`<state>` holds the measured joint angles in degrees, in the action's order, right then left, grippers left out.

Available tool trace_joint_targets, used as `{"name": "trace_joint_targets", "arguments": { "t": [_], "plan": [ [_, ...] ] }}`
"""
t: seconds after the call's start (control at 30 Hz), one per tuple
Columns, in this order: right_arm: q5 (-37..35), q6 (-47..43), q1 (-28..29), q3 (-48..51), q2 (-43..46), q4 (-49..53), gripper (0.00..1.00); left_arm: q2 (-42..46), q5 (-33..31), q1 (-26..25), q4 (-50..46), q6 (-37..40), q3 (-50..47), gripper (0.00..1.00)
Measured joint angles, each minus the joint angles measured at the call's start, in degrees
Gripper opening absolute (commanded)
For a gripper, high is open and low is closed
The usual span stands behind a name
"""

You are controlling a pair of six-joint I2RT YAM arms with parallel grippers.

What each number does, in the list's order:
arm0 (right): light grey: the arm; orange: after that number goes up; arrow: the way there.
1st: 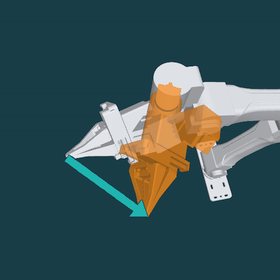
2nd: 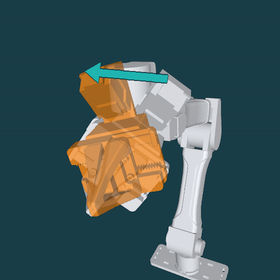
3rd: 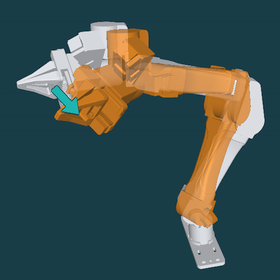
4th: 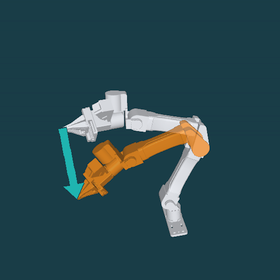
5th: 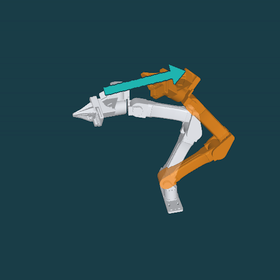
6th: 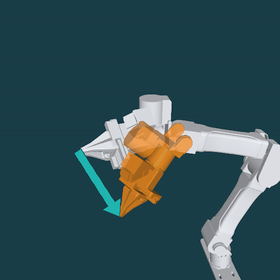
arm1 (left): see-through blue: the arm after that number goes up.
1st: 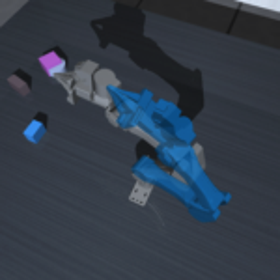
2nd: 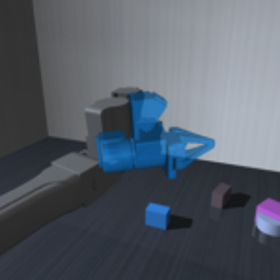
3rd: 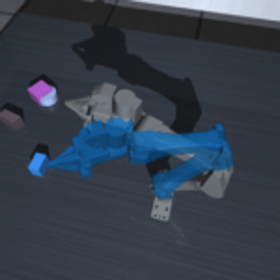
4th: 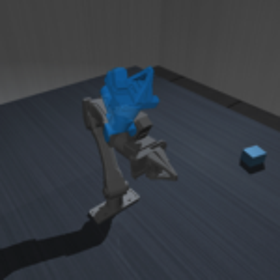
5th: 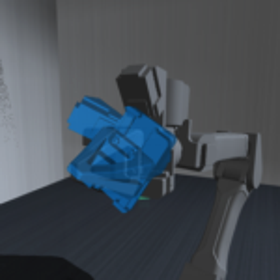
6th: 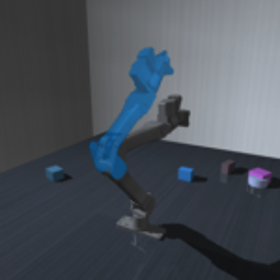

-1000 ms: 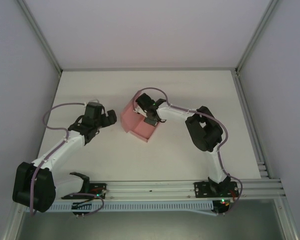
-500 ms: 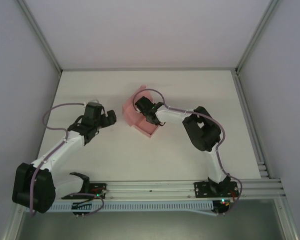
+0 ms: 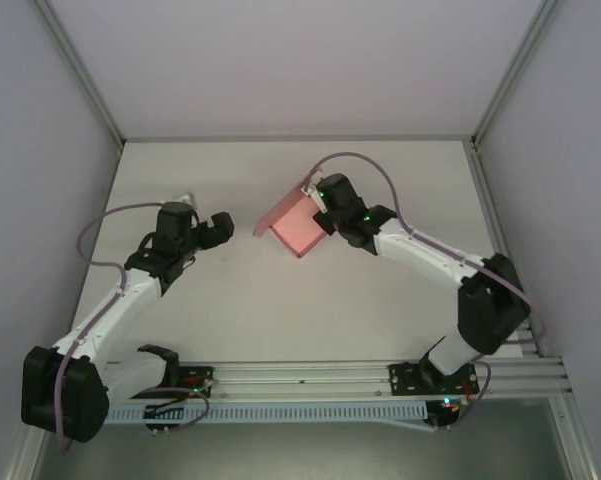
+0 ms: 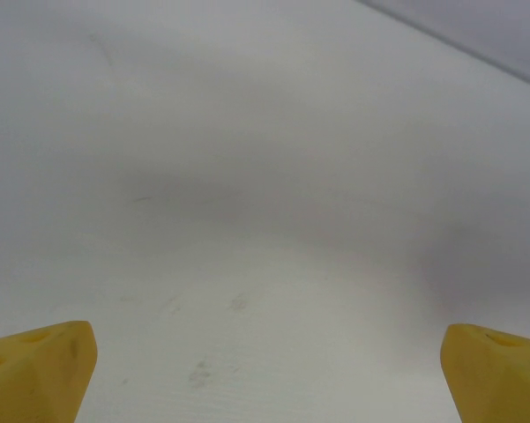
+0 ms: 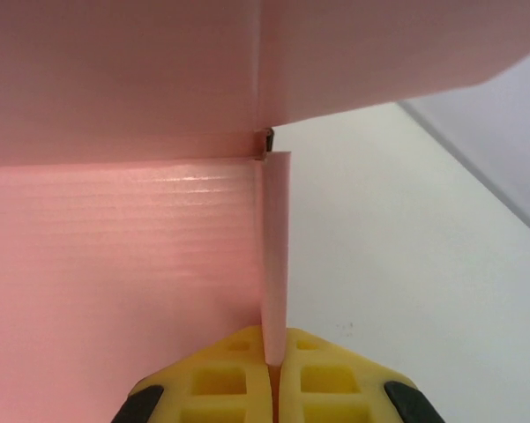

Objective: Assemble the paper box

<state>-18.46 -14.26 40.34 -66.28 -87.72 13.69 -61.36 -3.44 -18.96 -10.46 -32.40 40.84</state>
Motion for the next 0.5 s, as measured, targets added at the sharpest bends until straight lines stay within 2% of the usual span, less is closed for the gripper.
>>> {"name": "trace_joint_targets", "arguments": {
  "t": [0.1, 0.23, 0.5],
  "plan": [
    [5.86, 4.13, -2.93, 4.81, 5.4, -4.0, 0.0, 0.31, 4.04, 0.31, 3.65, 0.07, -1.11, 1.0],
    [17.07, 11.72, -7.67, 11.87, 12.09, -10.93, 0.0, -2.71, 11.08, 0.66, 9.64, -0.02, -1.73, 1.0],
    [37.05, 24.06, -7.91, 14.56, 15.82, -23.3, 0.0, -17.31, 29.35, 0.09, 25.62, -1.92, 0.59, 0.99]
  ]
}}
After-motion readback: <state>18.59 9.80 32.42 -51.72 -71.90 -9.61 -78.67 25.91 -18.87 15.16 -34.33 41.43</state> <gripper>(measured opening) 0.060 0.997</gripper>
